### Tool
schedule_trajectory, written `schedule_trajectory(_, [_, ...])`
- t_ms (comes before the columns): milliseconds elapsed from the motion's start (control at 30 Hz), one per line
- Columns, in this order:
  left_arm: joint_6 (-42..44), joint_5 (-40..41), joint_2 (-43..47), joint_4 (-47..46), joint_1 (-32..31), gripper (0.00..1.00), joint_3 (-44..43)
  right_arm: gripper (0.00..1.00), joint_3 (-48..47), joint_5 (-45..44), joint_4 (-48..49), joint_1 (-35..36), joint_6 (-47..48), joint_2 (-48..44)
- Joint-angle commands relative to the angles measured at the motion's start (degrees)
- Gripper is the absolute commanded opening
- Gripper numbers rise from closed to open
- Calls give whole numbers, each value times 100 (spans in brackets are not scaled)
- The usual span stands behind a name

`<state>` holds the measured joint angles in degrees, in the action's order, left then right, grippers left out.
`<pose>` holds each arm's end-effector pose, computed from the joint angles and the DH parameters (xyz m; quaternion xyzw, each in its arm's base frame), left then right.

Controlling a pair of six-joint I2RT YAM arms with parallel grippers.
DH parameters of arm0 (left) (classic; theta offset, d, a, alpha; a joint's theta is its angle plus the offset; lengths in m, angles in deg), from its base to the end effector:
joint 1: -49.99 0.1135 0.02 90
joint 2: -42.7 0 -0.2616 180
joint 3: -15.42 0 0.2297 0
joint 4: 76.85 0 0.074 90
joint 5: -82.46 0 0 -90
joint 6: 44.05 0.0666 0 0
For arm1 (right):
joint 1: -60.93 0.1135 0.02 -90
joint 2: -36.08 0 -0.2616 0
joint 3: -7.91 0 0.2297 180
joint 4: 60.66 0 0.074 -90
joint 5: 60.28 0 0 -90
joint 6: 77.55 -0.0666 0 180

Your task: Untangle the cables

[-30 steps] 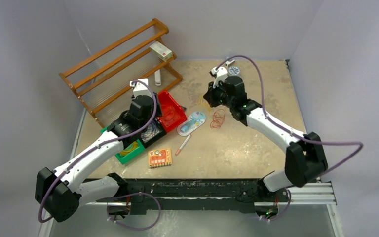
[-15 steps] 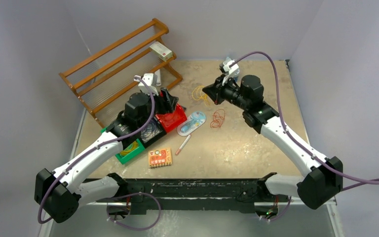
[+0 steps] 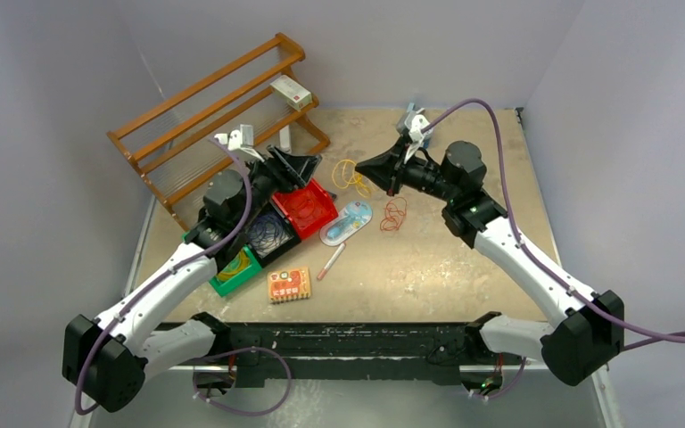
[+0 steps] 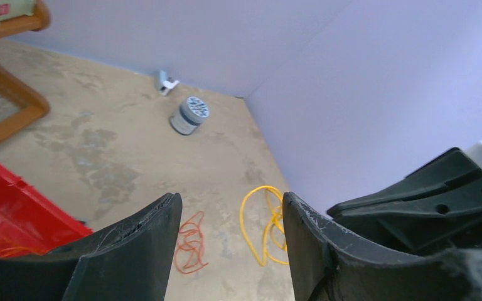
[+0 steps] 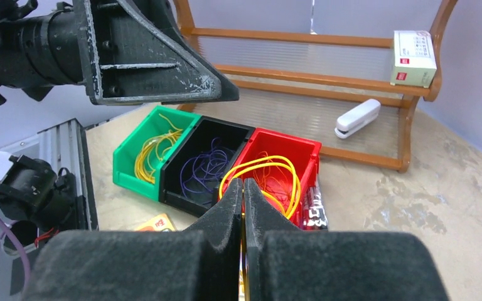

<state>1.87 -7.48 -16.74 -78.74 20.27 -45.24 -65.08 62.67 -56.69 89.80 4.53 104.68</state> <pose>0.2233 -0.1274 0.3513 -0.0863 0.6822 -0.4356 0.5808 0.2295 0.1679 0.3935 -0.3250 0.5774 0.4049 0.6301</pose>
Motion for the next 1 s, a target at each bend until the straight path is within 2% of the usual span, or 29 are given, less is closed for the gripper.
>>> schedule_trajectory(0, [-411, -737, -121, -774, 36, 59, -5, 0, -1, 291, 520, 2, -49, -219])
schedule_trajectory(400, [-366, -1559, -695, -655, 27, 54, -137, 0, -9, 352, 618, -2, -50, -255])
schedule_trajectory(500, [-385, -1673, -793, -725, 27, 49, -148, 0, -23, 373, 617, -2, -51, -233])
schedule_trajectory(600, [-444, -1807, -871, -856, 27, 42, -147, 0, -29, 364, 606, -2, -51, -224])
schedule_trajectory(667, [-483, -1893, -925, -936, 27, 34, -157, 0, -29, 345, 600, 3, -48, -224])
schedule_trajectory(800, [-430, -1957, -931, -879, 27, 5, -242, 0, -13, 176, 516, 4, 14, -237])
schedule_trajectory(833, [-319, -1900, -903, -746, 27, 0, -290, 0, -8, 56, 429, 3, 63, -253])
schedule_trajectory(967, [260, -1182, -714, 349, 88, 0, -623, 0, 35, -979, 77, -1, 131, -421])
